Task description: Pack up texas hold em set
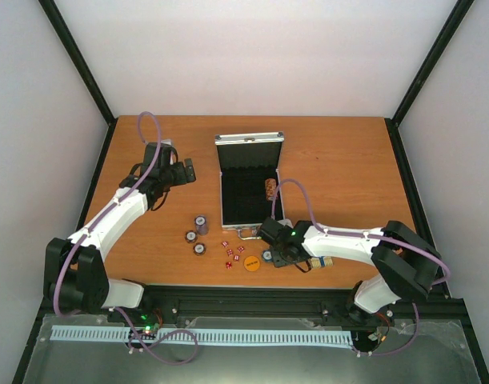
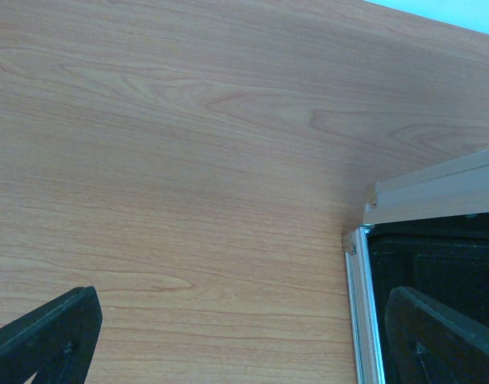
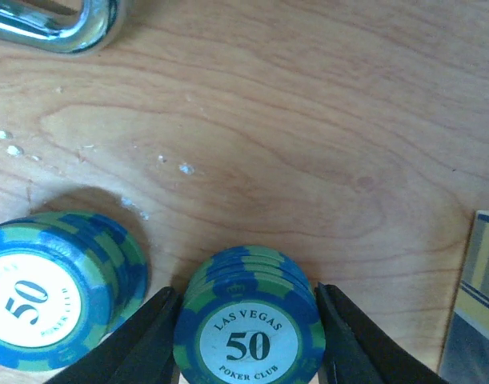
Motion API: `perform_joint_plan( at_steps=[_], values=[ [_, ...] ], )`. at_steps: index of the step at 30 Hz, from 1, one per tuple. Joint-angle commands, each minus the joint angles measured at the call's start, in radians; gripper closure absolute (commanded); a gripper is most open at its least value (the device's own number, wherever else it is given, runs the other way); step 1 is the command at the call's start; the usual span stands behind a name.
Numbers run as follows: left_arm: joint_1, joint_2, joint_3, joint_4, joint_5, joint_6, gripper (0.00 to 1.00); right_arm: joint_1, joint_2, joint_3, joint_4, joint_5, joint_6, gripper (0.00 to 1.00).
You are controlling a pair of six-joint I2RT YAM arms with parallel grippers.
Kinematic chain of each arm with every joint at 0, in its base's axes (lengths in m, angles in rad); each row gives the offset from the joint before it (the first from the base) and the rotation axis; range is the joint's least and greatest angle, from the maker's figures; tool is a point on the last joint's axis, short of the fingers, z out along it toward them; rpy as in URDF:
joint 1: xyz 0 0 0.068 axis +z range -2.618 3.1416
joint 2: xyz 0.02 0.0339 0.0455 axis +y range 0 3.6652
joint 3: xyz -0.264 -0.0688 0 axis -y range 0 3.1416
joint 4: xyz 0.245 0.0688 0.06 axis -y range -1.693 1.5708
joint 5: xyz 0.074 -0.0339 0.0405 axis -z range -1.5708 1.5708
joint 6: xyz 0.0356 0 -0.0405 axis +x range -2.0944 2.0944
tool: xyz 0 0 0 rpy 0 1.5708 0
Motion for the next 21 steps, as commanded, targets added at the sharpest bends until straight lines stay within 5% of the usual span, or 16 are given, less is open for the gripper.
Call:
perform_joint_plan(
  at_steps=[1, 11, 21],
  values=[
    [-0.007, -0.016, 0.024, -0.008, 0.008, -0.007, 0.0, -0.004, 0.034, -0.027, -0.113, 0.079, 0.013, 0.89],
    [-0.007, -0.046, -0.004, 0.016, 0.043, -0.019, 0.0, -0.053, -0.074, 0.063, -0.149, 0.104, 0.012, 0.9],
    [-0.081, -0.148, -0.146, 0.221, 0.151, -0.007, 0.03, -0.109, -0.118, 0.198, -0.09, 0.128, 0.01, 0.91]
  ],
)
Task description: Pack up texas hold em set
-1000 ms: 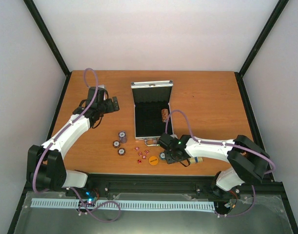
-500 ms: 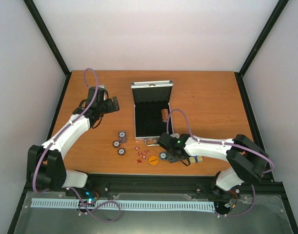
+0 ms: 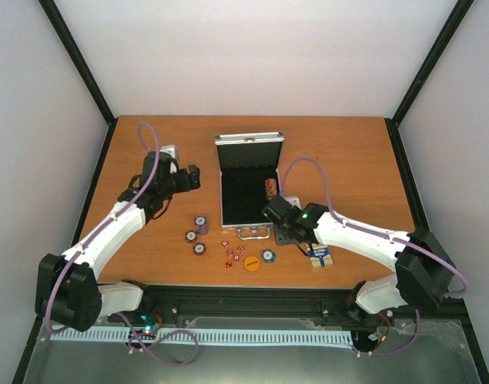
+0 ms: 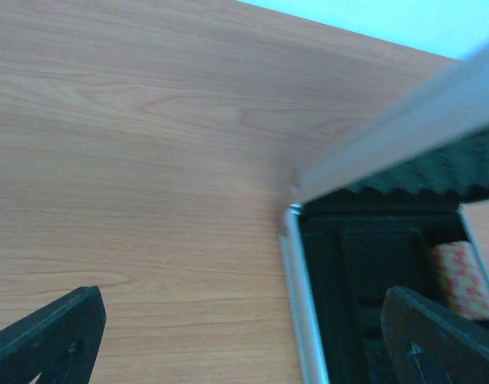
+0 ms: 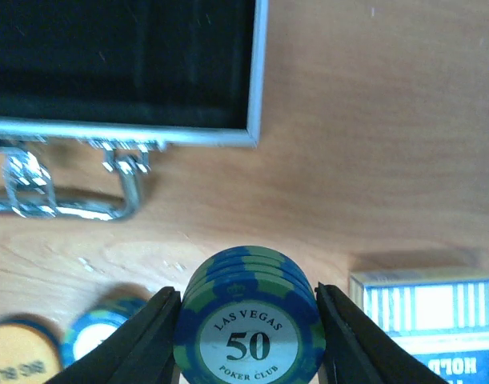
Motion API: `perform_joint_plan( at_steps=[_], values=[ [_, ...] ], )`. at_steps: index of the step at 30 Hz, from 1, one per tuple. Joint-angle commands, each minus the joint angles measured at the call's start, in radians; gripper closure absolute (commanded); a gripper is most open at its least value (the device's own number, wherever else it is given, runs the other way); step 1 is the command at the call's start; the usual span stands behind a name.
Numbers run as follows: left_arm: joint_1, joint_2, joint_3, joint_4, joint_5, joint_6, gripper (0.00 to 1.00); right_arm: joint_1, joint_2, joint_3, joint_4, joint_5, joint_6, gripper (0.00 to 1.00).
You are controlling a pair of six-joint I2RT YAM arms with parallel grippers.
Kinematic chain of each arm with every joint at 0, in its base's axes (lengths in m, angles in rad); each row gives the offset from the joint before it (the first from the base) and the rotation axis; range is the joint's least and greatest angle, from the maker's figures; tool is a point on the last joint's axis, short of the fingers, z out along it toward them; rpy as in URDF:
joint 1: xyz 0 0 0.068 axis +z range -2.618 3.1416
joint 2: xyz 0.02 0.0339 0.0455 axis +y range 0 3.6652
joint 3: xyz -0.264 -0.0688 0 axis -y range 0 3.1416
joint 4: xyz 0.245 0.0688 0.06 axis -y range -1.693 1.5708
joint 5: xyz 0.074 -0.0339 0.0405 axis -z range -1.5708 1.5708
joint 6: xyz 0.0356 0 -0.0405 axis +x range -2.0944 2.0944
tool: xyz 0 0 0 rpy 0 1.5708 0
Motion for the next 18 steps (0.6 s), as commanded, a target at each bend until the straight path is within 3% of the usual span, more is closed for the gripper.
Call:
perform_joint_plan(
  at_steps=[1, 5, 18],
  values=[
    [-0.072, -0.059, -0.08, 0.182, 0.097, 0.004, 0.04, -0.023, -0.021, 0.07, 0.043, 0.045, 0.005, 0.91],
    [-0.136, -0.094, -0.18, 0.36, 0.192, 0.007, 0.05, -0.055, -0.024, 0.115, 0.113, 0.05, 0.002, 0.91],
    [-0.221, -0.262, -0.418, 0.637, 0.399, 0.07, 0.04, -0.149, 0.01, 0.231, 0.309, -0.014, 0.0, 0.92]
  ],
)
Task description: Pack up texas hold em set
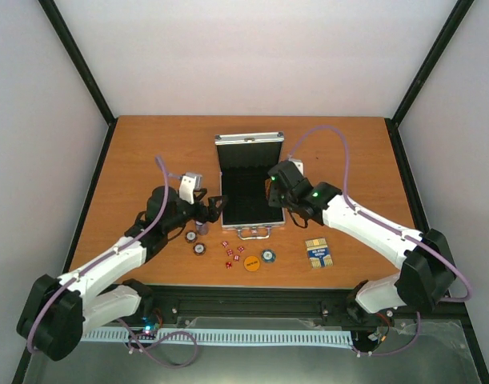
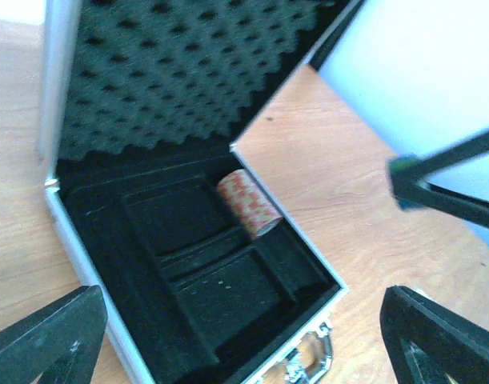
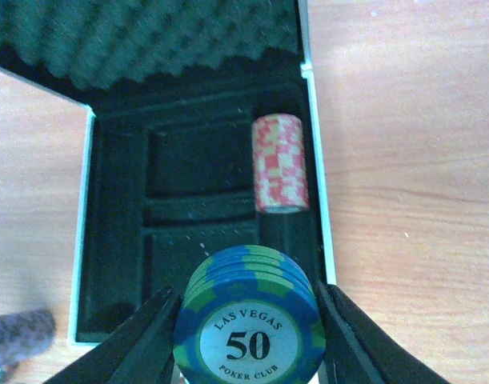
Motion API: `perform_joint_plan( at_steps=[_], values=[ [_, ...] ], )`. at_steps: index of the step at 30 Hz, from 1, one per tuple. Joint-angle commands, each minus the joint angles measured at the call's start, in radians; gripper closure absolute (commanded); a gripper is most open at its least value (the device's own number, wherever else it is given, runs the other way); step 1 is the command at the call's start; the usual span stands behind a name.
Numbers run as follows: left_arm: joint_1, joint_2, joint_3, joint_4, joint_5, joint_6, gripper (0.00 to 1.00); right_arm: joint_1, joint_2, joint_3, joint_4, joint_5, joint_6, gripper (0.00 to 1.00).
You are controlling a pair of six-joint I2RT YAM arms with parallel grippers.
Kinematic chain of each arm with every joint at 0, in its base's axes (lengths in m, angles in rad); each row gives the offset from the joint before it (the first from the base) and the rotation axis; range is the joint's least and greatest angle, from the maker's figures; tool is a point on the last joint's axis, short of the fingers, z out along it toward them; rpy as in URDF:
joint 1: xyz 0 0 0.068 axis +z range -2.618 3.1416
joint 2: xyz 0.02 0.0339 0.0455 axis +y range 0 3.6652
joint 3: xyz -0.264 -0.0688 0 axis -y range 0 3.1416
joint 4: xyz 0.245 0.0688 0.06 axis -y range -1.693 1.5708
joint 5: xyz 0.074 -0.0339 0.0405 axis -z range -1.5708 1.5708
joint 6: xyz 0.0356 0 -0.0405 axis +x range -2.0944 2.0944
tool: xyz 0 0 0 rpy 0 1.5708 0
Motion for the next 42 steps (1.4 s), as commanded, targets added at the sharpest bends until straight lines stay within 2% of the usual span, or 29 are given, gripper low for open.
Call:
perform_joint_plan(
  at_steps=[1, 7, 11, 17, 24, 35, 42],
  values=[
    [-0.017, -0.075, -0.043, 0.168, 0.128, 0.049, 0.03, -0.026, 0.017, 0.039, 0.109, -0.044, 0.006, 0.92],
    [-0.024, -0.088, -0.095, 0.323, 0.183, 0.018, 0.0, -0.042, 0.027, 0.046, 0.179, -0.127, 0.034, 0.92],
    [-0.082, -0.046, -0.106, 0.422, 0.104, 0.033, 0.0, -0.051, 0.014, 0.044, 0.227, -0.191, 0.066, 0.94],
    [-0.202, 0.095, -0.031, 0.509, 0.076, 0.073, 0.0, -0.06, 0.03, 0.077, 0.258, -0.257, 0.089, 0.94],
    [-0.287, 0.199, -0.009, 0.608, -0.075, 0.091, 0.0, -0.063, 0.036, 0.091, 0.276, -0.293, 0.103, 0.94],
    [-0.294, 0.317, -0.012, 0.801, -0.297, 0.07, 0.0, -0.063, 0.011, 0.072, 0.277, -0.339, 0.104, 0.95],
    [-0.294, 0.41, 0.037, 0.885, -0.305, 0.06, 0.0, -0.063, -0.007, 0.062, 0.268, -0.346, 0.103, 0.95]
  ],
)
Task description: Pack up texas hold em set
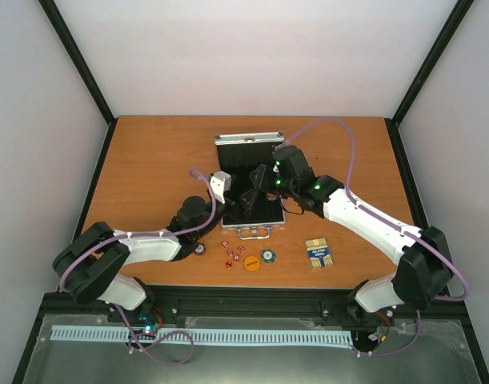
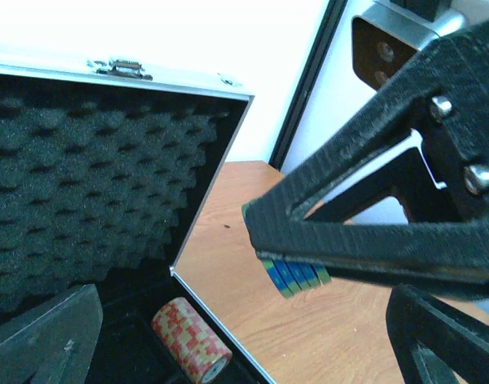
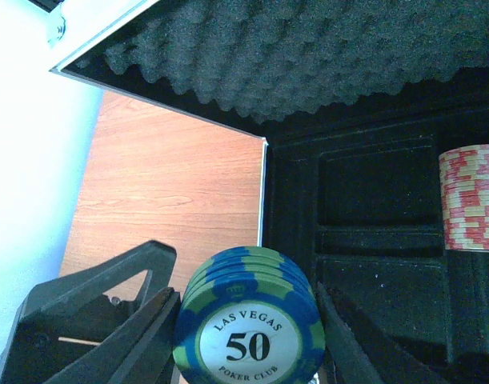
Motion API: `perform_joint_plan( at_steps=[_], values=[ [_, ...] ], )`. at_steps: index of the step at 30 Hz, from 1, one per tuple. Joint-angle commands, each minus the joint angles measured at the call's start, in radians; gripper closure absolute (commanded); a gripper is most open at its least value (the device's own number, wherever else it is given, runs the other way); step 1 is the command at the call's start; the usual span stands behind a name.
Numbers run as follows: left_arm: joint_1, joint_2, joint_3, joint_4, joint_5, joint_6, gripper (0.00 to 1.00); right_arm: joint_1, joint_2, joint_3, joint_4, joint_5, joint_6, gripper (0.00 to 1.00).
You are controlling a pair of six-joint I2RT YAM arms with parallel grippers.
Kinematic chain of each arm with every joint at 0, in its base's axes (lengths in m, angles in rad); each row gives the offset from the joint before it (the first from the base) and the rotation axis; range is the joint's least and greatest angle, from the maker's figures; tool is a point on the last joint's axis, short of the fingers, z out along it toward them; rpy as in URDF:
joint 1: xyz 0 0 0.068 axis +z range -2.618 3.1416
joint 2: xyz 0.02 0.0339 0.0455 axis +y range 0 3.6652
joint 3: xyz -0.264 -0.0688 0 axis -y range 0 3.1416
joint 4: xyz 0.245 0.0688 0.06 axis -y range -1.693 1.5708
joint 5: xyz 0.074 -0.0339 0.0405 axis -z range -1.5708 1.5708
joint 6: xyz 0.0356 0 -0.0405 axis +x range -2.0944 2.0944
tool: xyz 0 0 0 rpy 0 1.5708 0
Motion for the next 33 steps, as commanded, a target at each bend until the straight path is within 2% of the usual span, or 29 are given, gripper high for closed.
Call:
perform_joint_plan(
  at_steps=[1, 14, 28, 33],
  values=[
    [-0.011, 0.048, 0.064, 0.14, -0.024, -0.011, 0.0, -0.006, -0.037, 0.002, 0.027, -0.014, 0.008, 0.95],
    [-0.011, 0.12, 0.133, 0.161, -0.016, -0.049, 0.0, -0.006, -0.034, -0.006, 0.043, -0.068, 0.015, 0.96],
    [-0.011, 0.145, 0.164, 0.176, -0.061, -0.013, 0.0, -0.006, -0.054, -0.028, 0.026, -0.083, 0.021, 0.96],
    [-0.011, 0.13, 0.175, 0.141, -0.11, -0.004, 0.08, -0.006, -0.055, -0.031, 0.021, -0.088, 0.018, 0.96]
  ],
)
